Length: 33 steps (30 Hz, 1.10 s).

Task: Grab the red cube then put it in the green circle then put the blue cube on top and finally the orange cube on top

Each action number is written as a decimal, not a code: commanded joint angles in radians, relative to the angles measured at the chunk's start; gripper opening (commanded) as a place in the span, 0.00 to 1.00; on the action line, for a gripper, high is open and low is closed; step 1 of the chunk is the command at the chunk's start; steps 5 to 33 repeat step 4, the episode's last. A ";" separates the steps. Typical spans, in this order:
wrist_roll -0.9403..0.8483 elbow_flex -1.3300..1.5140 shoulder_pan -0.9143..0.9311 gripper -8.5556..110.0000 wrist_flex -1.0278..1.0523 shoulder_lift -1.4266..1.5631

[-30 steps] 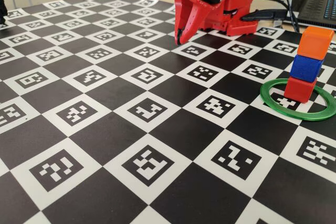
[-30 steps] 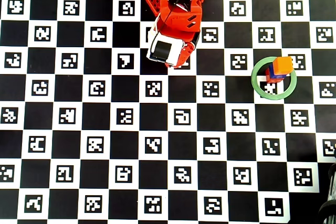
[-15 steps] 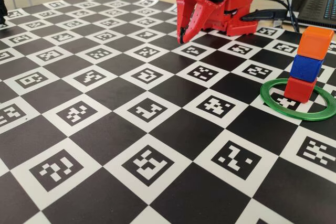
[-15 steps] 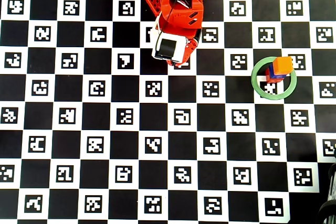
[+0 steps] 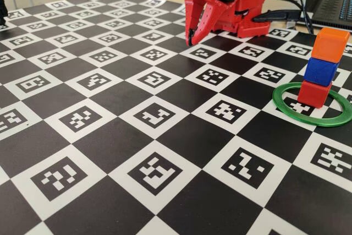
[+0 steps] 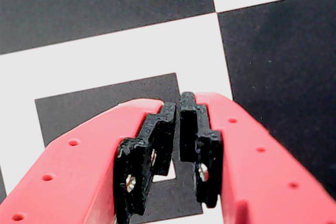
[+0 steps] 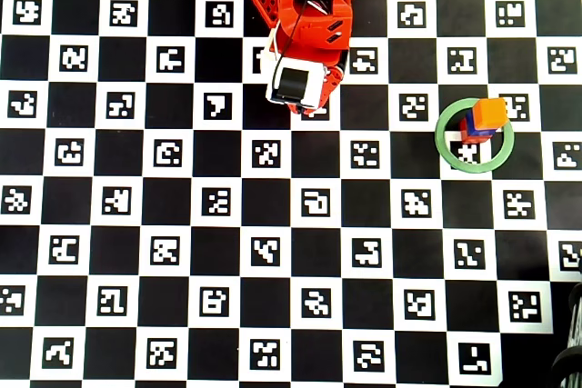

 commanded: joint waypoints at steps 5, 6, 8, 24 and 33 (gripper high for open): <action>-0.006 0.040 -0.006 0.02 0.097 0.048; -0.006 0.040 -0.006 0.02 0.097 0.048; -0.006 0.040 -0.006 0.02 0.097 0.048; -0.006 0.040 -0.006 0.02 0.097 0.048; -0.006 0.040 -0.006 0.02 0.097 0.048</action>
